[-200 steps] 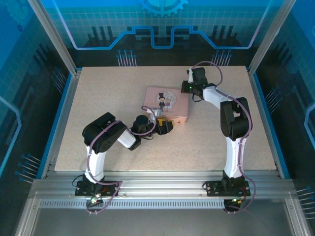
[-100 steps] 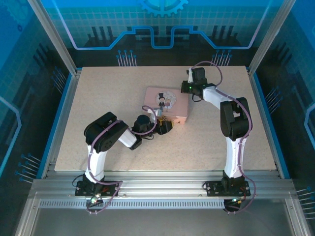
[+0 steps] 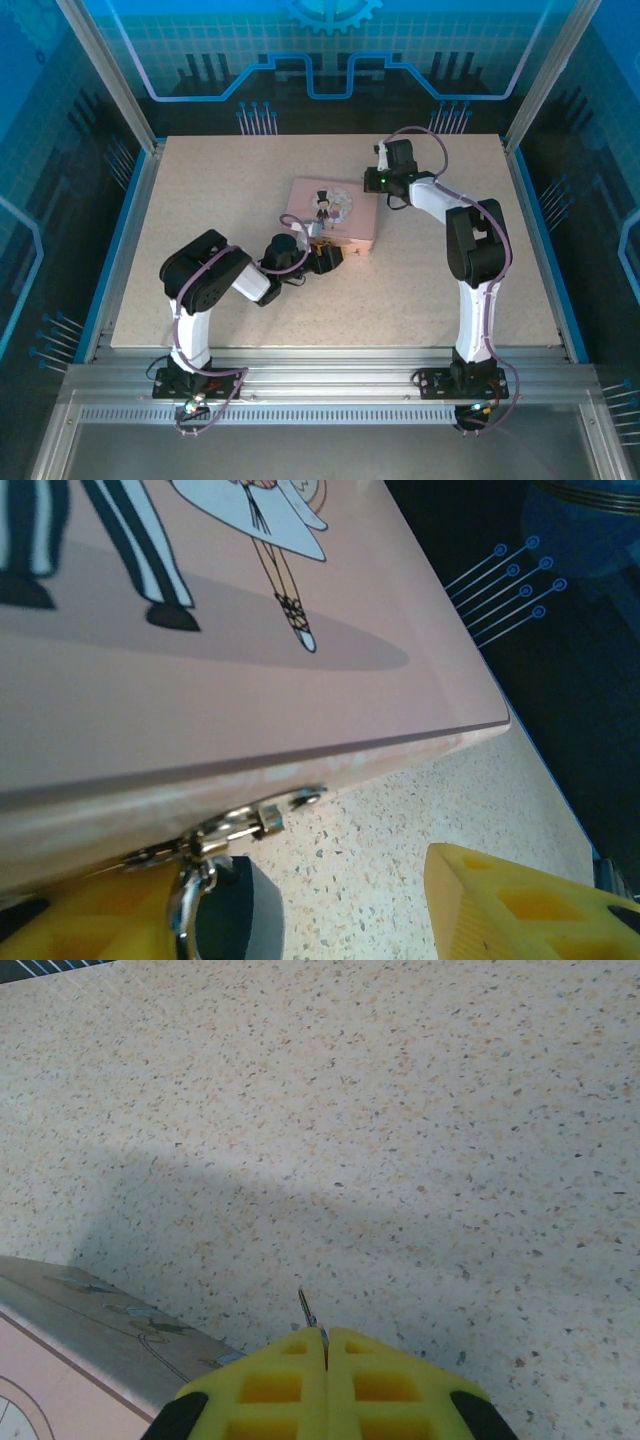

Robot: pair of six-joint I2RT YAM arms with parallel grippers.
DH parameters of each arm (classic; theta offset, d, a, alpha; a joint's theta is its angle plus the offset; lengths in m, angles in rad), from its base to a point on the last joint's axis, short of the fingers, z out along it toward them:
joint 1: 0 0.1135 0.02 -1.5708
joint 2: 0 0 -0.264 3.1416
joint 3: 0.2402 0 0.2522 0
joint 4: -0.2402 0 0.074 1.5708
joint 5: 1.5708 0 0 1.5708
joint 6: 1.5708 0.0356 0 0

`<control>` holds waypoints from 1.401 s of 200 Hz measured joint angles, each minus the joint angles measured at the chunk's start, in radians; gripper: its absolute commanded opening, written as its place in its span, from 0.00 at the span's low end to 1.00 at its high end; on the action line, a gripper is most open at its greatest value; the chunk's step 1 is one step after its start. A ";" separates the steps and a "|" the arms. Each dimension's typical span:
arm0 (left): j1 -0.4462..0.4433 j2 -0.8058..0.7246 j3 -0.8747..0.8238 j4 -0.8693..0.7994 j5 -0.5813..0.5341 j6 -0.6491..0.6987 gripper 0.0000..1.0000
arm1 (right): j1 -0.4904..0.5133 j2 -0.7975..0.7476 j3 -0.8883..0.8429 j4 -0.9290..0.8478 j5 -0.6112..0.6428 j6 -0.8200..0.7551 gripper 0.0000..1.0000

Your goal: Unlock a padlock with a key

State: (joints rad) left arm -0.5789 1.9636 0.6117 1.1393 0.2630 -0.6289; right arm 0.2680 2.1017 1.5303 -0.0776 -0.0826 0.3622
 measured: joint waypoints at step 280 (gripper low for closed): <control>0.045 -0.224 0.106 -0.619 0.112 0.059 0.06 | -0.002 -0.042 -0.024 -0.044 -0.058 -0.002 0.00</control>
State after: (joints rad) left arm -0.5335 1.7393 0.7177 0.5201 0.3748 -0.5697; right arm 0.2657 2.0598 1.5063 -0.1215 -0.1406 0.3607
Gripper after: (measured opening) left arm 0.122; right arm 0.065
